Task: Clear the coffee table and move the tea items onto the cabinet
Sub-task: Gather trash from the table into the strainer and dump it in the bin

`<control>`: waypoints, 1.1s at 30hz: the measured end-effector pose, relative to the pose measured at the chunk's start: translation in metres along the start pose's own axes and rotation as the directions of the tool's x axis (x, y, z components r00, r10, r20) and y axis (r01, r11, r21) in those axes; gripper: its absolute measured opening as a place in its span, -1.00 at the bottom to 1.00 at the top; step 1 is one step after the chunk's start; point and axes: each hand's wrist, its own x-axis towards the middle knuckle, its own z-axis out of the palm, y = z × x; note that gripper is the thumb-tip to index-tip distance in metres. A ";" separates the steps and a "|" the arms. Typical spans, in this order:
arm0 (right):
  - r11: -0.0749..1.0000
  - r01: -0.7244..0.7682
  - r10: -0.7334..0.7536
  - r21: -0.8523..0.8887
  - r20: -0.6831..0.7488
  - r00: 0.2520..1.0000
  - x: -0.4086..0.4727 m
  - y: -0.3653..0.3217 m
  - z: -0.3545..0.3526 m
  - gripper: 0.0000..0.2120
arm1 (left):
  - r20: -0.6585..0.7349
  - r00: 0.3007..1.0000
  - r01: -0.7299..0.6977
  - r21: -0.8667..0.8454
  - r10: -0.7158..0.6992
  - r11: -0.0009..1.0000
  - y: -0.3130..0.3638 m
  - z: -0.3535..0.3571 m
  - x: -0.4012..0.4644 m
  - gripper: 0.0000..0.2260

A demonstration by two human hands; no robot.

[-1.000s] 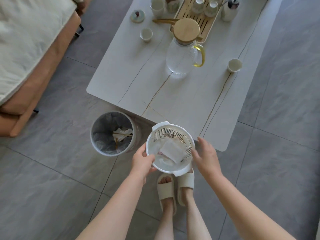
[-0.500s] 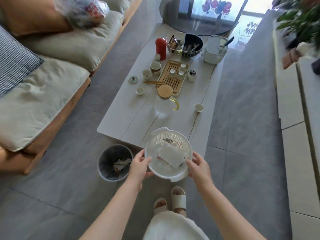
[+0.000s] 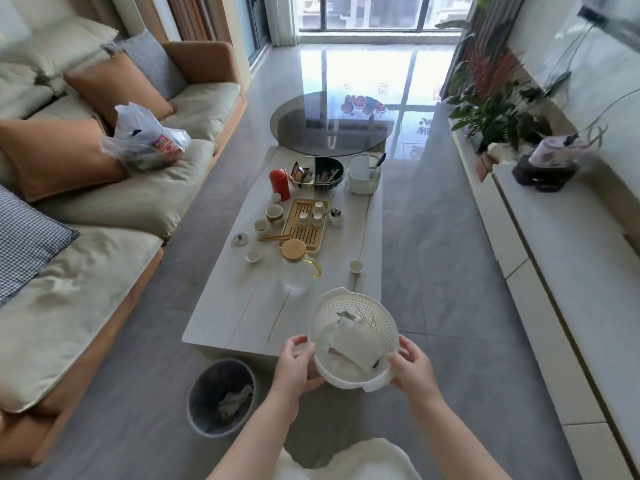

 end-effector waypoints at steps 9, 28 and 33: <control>0.990 0.022 0.001 0.140 -0.163 0.987 -0.035 0.011 -0.123 -0.61 | 0.193 0.981 -0.016 0.101 -0.004 0.995 -0.020 0.110 -0.035 -0.91; 0.926 0.098 0.199 0.364 -0.693 0.693 -0.176 0.114 -0.441 -0.66 | 0.524 0.822 -0.057 0.467 -0.224 0.883 -0.174 0.404 -0.188 -0.85; 0.901 0.115 0.288 0.418 -0.775 0.562 -0.190 0.144 -0.494 -0.65 | 0.556 0.770 -0.099 0.589 -0.314 0.802 -0.204 0.472 -0.207 -0.79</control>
